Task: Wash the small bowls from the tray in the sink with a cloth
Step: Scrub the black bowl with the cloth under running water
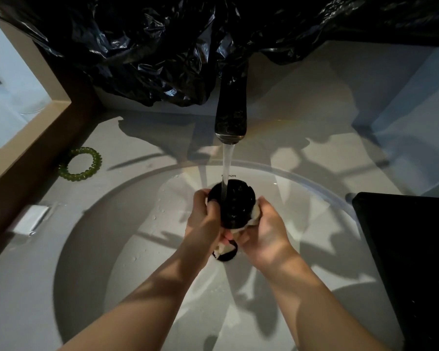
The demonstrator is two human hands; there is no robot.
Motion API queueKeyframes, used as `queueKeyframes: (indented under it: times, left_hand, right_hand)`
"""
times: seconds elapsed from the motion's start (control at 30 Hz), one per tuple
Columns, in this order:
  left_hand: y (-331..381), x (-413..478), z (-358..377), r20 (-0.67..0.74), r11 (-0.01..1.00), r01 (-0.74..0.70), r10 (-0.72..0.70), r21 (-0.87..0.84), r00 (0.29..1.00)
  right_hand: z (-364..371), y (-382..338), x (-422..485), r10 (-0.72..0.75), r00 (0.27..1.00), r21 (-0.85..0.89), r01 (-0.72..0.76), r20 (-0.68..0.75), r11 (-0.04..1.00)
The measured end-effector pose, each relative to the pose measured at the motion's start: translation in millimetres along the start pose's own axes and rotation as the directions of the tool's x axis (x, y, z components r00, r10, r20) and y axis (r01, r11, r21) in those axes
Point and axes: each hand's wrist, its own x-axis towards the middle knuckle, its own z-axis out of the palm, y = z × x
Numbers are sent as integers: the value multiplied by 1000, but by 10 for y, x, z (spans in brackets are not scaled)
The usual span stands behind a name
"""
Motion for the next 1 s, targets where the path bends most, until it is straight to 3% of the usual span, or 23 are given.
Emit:
queueKeyframes:
  times: [0.1,0.17,0.23,0.3,0.37,0.4,0.43,0.5,0.57,0.63,0.7,0.73,0.8,0.83,0.87,0.9,0.93,1.0]
  left_hand:
    - [-22,-1,-18,-108,980,-95,115,173,987]
    - [-67,32,-35,-133,951,-73,117,300,984]
    - [-86,94,-36,-179,961,24,27,276,984]
    - [-92,147,-33,-188,982,108,-78,156,979]
    - [-94,192,-71,-175,969,178,-148,171,973]
    - [-101,217,-107,-166,951,214,-179,223,970]
    - [-110,236,-143,-158,924,252,-213,288,964]
    - [-119,238,-200,-153,847,310,-271,432,950]
    - [-125,225,-208,-139,775,313,-285,548,949]
    - [-134,214,-193,-107,773,289,-279,565,954]
    - [-133,208,-191,-82,804,261,-258,535,963]
    - [-135,206,-197,-71,820,244,-243,518,967]
    - [-169,216,-215,-55,844,202,-202,497,978]
    - [-176,220,-221,-57,854,184,-180,487,982]
    - [-169,225,-229,-75,872,175,-159,457,984]
    - [-161,245,-240,-107,900,171,-139,401,984]
    - [-139,254,-254,-141,926,168,-126,339,982]
    - [-105,263,-278,-175,945,135,-85,299,981]
  right_hand:
    - [-41,64,69,-1,999,-51,-1,-35,999]
    - [-37,101,97,-46,993,-153,29,-107,988]
    - [-40,116,133,-208,962,-304,147,-178,941]
    - [-93,100,171,-474,860,-473,343,-190,812]
    - [-193,96,212,-678,732,-702,448,-68,555]
    - [-259,108,245,-708,705,-826,427,50,367]
    - [-335,145,299,-663,733,-939,315,149,138]
    - [-467,262,337,-412,893,-950,53,182,-306]
    - [-520,361,292,-240,962,-851,-14,133,-525]
    - [-551,416,242,-230,961,-801,-17,152,-598]
    - [-562,401,224,-283,947,-849,-22,152,-528]
    - [-553,382,220,-334,935,-920,-24,118,-391]
    - [-488,352,260,-348,937,-998,-20,-41,62]
    - [-436,321,271,-321,942,-952,3,-101,307]
    - [-388,282,285,-312,942,-865,50,-126,500]
    - [-362,239,310,-330,936,-777,117,-122,619]
    - [-323,198,309,-360,928,-731,182,-92,657]
    - [-211,146,257,-450,893,-774,276,-12,569]
